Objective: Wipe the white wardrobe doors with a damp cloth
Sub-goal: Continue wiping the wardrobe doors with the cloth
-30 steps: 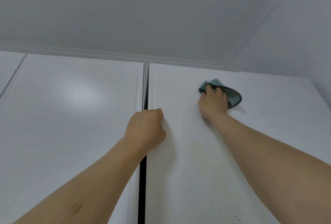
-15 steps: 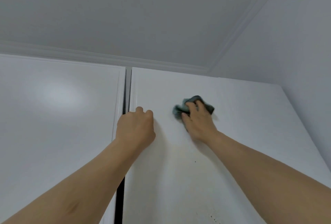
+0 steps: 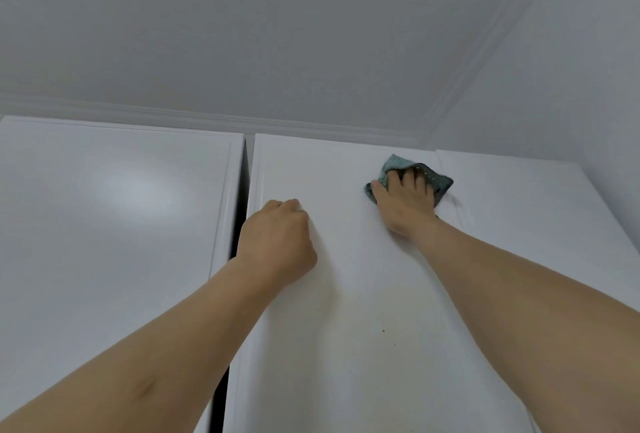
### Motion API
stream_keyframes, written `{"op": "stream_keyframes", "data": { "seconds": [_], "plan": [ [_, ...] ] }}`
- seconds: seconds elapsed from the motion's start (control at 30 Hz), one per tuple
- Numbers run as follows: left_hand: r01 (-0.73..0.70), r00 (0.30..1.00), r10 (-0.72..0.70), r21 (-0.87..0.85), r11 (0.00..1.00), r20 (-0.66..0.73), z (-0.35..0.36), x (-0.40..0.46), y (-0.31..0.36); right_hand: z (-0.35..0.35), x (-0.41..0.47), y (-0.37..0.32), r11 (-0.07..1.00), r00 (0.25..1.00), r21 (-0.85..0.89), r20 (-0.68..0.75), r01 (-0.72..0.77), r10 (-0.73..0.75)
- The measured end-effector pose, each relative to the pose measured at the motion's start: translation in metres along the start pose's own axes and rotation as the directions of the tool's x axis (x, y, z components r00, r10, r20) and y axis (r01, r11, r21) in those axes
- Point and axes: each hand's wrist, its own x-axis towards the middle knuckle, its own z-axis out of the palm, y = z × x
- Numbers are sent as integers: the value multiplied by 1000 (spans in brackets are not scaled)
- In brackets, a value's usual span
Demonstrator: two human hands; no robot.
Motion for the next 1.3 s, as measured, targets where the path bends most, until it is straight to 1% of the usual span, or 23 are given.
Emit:
{"op": "stream_keyframes", "data": {
  "seconds": [0.17,0.23,0.3,0.37,0.47,0.5,0.53,0.6,0.67,0.73,0.8,0.83,0.9,0.93,0.97,1.0,1.03,1.1,1.13,1.17,1.23,1.27,1.3],
  "plan": [
    [-4,999,5,-15,1000,34,-2,3,-10,1,19,-52,982,981,-9,-52,186,-187],
    [40,999,-39,-74,996,19,-3,5,-13,3,21,-69,968,966,-12,-48,252,-252],
    [121,992,-126,-164,979,-24,-5,6,-17,4,16,-87,940,939,-26,-48,339,-340],
    [197,975,-216,-232,953,-59,-7,11,-20,6,3,-104,886,886,-41,-27,461,-462],
    [220,961,-253,-253,942,-107,-12,26,-17,14,-24,-117,746,752,-92,51,659,-658],
    [227,961,-257,-245,943,-100,-13,32,-15,14,-30,-116,717,724,-104,69,689,-686],
    [239,962,-262,-224,945,-76,-16,37,-13,15,-32,-112,708,714,-94,71,700,-696],
    [264,963,-269,-159,951,-9,-20,44,-11,10,-29,-97,734,736,-64,73,677,-673],
    [264,964,-261,-88,960,47,-24,46,-8,6,-20,-73,799,802,-66,46,597,-596],
    [231,968,-225,-50,972,109,-26,41,-7,6,-9,-37,898,899,-68,-8,435,-437],
    [198,966,-189,-35,980,176,-28,36,-7,5,-1,-4,976,977,-49,-36,210,-212],
    [190,965,-176,-54,980,196,-30,35,-7,3,2,7,995,994,-28,-45,96,-97],
    [201,961,-174,-111,973,213,-35,31,-11,1,8,5,996,996,23,-42,-83,84],
    [209,960,-175,-141,968,218,-36,29,-15,2,10,-6,990,991,49,-26,-131,132],
    [215,959,-175,-174,961,221,-37,28,-19,2,13,-20,988,990,65,-19,-138,140],
    [218,960,-171,-208,953,223,-38,27,-23,2,15,-37,993,994,60,-29,-101,103],
    [218,961,-161,-254,943,224,-38,25,-28,3,14,-55,998,999,47,-44,-29,31],
    [209,970,-143,-377,902,194,-36,23,-37,6,6,-93,988,987,17,-53,153,-152],
    [204,976,-146,-435,877,164,-37,23,-42,6,-2,-112,968,968,8,-42,249,-249],
    [192,981,-149,-488,852,126,-34,22,-44,8,-14,-126,937,937,-4,-27,349,-349],
    [142,986,-166,-529,836,3,-27,22,-44,12,-38,-139,835,838,-93,-5,542,-545],
    [133,982,-181,-496,858,-52,-22,22,-42,13,-45,-136,786,794,-131,12,604,-608],
    [127,978,-187,-437,891,-96,-17,21,-38,13,-48,-128,757,767,-144,26,637,-641]
  ]
}}
